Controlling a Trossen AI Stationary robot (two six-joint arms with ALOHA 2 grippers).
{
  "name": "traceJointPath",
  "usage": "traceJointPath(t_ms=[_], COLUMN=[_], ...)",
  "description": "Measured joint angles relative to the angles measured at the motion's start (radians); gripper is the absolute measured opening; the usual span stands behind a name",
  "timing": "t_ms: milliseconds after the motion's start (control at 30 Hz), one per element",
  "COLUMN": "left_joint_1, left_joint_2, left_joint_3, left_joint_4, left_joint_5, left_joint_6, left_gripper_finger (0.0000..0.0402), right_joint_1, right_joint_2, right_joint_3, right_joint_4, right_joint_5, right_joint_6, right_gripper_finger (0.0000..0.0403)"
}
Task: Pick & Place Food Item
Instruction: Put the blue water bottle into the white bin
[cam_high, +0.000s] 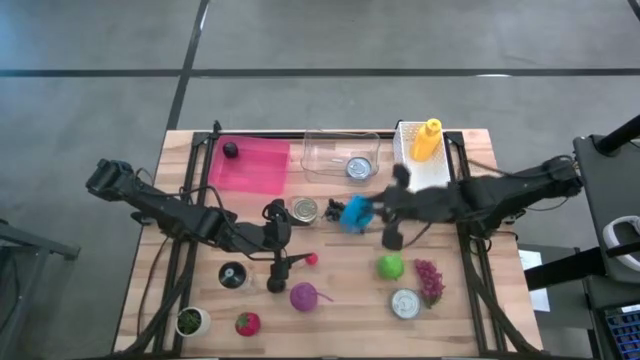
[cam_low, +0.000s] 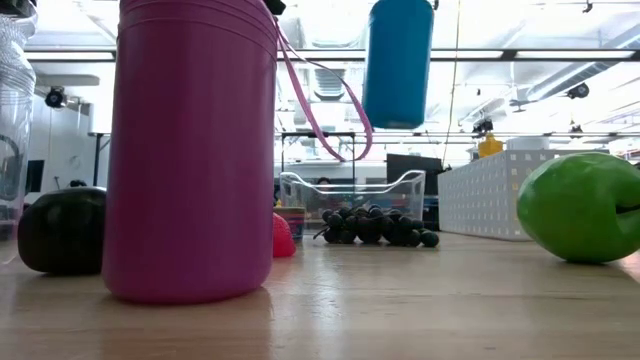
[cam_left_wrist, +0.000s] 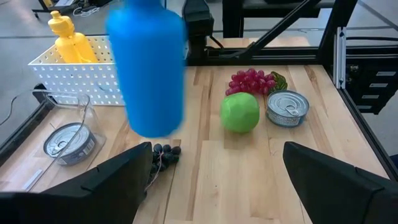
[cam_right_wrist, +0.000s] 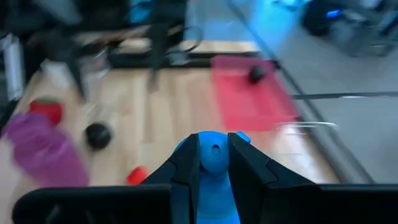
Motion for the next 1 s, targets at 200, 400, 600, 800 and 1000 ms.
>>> traceJointPath(t_ms=[200,400,600,800,1000], left_joint_1=[0.0,0.0,0.0,0.0,0.0], left_joint_2=[0.0,0.0,0.0,0.0,0.0], left_joint_3=[0.0,0.0,0.0,0.0,0.0], left_joint_4=[0.0,0.0,0.0,0.0,0.0], left_joint_5=[0.0,0.0,0.0,0.0,0.0], left_joint_6=[0.0,0.0,0.0,0.0,0.0], left_gripper_finger=[0.0367,0.0359,0.0357,0.0364,0.0369], right_joint_1=[-0.123,-0.248,-0.354,-0.455,-0.572], right_joint_2=[-0.13,-0.204,-0.214,-0.181,-0.13], right_joint_3=[-0.005,-0.007,-0.013,-0.017,-0.027], right_joint_4=[-0.039,-0.086,-0.145,-0.182,-0.18], right_joint_5=[0.102,0.253,0.395,0.442,0.441], right_joint_6=[0.019,0.054,0.091,0.128,0.157], right_gripper_finger=[0.0056,0.0056,0.0056,0.0056,0.0056])
